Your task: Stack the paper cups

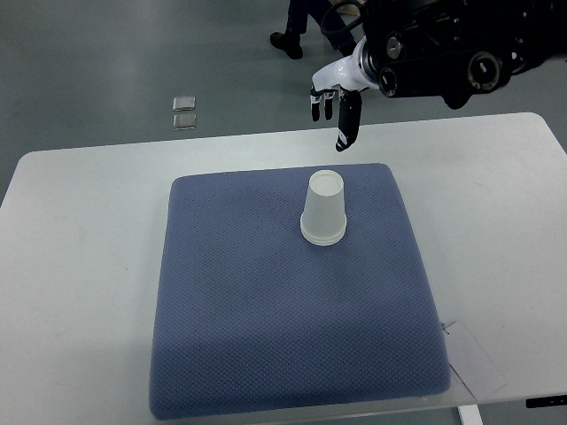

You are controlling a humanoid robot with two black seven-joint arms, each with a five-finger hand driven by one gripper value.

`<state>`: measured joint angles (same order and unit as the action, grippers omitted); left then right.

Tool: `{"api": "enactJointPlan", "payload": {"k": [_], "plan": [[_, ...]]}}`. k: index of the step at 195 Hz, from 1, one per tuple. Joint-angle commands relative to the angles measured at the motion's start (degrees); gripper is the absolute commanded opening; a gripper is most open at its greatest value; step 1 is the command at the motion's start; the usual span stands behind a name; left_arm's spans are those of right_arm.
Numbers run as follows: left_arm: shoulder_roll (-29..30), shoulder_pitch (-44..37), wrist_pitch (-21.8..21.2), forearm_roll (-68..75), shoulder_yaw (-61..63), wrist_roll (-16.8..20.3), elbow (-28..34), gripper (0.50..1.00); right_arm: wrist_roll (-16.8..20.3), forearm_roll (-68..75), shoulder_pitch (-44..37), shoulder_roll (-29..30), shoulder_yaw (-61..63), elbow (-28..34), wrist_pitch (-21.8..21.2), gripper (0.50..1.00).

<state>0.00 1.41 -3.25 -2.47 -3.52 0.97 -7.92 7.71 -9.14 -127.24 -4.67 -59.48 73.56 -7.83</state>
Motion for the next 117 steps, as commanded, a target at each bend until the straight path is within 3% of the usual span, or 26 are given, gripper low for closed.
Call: {"api": "enactJointPlan", "payload": {"k": [1,29,57,117], "plan": [[0.00,0.00,0.00,0.00,0.00,0.00,0.01,1.000,-0.33,2.54,0.85,-3.06,0.42,-1.75,0.27,0.785],[0.00,0.00,0.00,0.00,0.00,0.00,0.01,1.000,-1.74,10.45,5.86,-10.09,6.04,-3.77,4.75,0.785],[0.00,0.00,0.00,0.00,0.00,0.00,0.01,1.000,-3.32,15.11,15.44,-17.65,19.22,-7.02,8.53,0.787],[0.00,0.00,0.00,0.00,0.00,0.00,0.01,1.000,-10.08,26.80,33.28,-21.96,40.40,-15.37,12.40,0.787]]}}
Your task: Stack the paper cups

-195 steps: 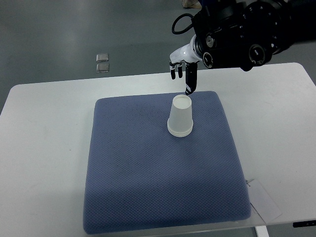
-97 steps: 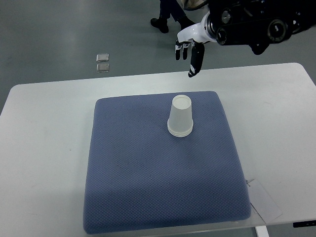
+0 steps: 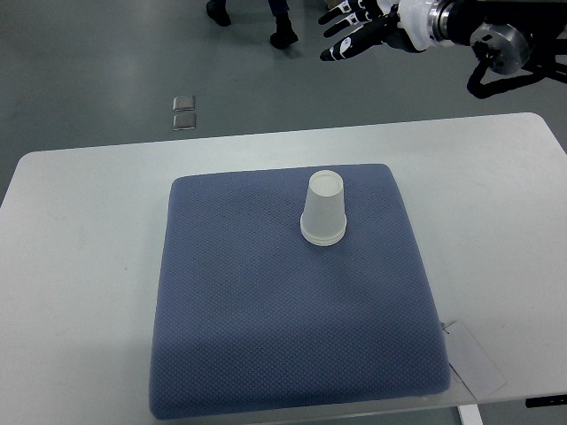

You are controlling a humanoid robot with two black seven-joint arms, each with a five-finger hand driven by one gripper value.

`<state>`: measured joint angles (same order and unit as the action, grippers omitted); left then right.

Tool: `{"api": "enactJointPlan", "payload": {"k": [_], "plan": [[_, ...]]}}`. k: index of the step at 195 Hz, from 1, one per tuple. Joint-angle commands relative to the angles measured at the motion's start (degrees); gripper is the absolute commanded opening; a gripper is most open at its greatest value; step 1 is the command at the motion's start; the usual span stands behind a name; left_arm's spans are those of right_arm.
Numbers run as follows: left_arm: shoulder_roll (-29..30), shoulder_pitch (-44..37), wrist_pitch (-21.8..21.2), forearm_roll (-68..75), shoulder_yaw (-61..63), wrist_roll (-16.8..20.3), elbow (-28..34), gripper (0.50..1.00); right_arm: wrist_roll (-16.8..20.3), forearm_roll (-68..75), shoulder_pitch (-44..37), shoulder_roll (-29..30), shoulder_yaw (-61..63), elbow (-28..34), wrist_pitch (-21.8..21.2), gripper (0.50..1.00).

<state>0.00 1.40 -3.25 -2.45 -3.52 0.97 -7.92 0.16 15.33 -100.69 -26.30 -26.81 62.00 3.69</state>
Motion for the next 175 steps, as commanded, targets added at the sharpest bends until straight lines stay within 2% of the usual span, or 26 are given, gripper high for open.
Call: {"api": "enactJointPlan", "payload": {"k": [1,24,53,62,71,96,128,175], "plan": [[0.00,0.00,0.00,-0.01,0.00,0.00,0.01,1.000,-2.53,2.34,6.74,-0.33,7.73,-3.82,0.88,0.787],[0.00,0.00,0.00,-0.01,0.00,0.00,0.01,1.000,-4.29,3.04,15.78,0.11,17.48,-8.47,1.76,0.787],[0.00,0.00,0.00,-0.01,0.00,0.00,0.01,1.000,-4.46,3.75,25.11,0.81,27.60,-11.90,1.76,0.789],[0.00,0.00,0.00,-0.01,0.00,0.00,0.01,1.000,-4.73,3.75,28.01,1.34,30.94,-12.96,1.67,0.797],[0.00,-0.09,0.00,-0.01,0.00,0.00,0.01,1.000,-5.17,3.75,31.52,2.22,35.58,-14.18,1.49,0.825],[0.00,0.00,0.00,-0.01,0.00,0.00,0.01,1.000,-6.13,3.75,38.56,3.98,44.82,-15.95,0.62,0.848],[0.00,0.00,0.00,-0.01,0.00,0.00,0.01,1.000,-8.51,3.66,45.06,6.88,52.82,-17.26,-3.34,0.860],[0.00,0.00,0.00,-0.01,0.00,0.00,0.01,1.000,-12.37,3.66,51.39,8.55,56.25,-17.79,-13.18,0.913]]}}
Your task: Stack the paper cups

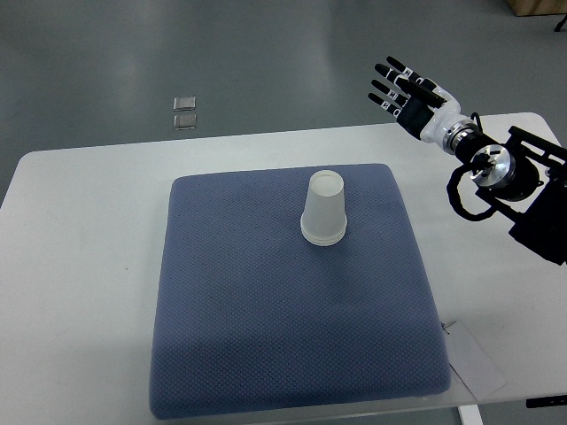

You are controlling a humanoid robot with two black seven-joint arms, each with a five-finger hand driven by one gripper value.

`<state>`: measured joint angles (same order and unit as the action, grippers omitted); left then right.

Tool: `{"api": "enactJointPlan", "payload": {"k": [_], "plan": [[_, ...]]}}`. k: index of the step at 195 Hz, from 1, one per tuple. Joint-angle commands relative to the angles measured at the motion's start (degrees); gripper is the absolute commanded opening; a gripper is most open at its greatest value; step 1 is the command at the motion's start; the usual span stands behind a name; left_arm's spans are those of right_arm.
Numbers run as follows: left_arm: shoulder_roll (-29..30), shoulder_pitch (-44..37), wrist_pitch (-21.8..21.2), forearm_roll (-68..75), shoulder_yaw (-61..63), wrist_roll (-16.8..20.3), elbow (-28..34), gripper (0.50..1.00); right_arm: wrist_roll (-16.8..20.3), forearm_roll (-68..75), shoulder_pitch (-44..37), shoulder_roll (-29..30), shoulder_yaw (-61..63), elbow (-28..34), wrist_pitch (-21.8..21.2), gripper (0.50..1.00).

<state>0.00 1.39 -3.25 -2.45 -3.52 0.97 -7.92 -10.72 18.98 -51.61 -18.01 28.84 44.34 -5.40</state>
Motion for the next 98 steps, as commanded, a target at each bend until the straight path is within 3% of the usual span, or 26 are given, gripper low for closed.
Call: {"api": "enactJointPlan", "payload": {"k": [1,24,98], "plan": [[0.00,0.01,0.00,-0.01,0.00,0.00,0.01,1.000,-1.59,0.00,2.48,0.25,0.60,-0.22,-4.44,0.913],[0.00,0.01,0.00,-0.01,0.00,0.00,-0.08,1.000,-2.20,0.00,3.53,0.69,0.60,-1.71,-6.47,0.913],[0.00,0.01,0.00,-0.01,0.00,0.00,0.01,1.000,-2.29,-0.18,4.41,1.13,0.60,-3.56,-7.08,0.913]]}}
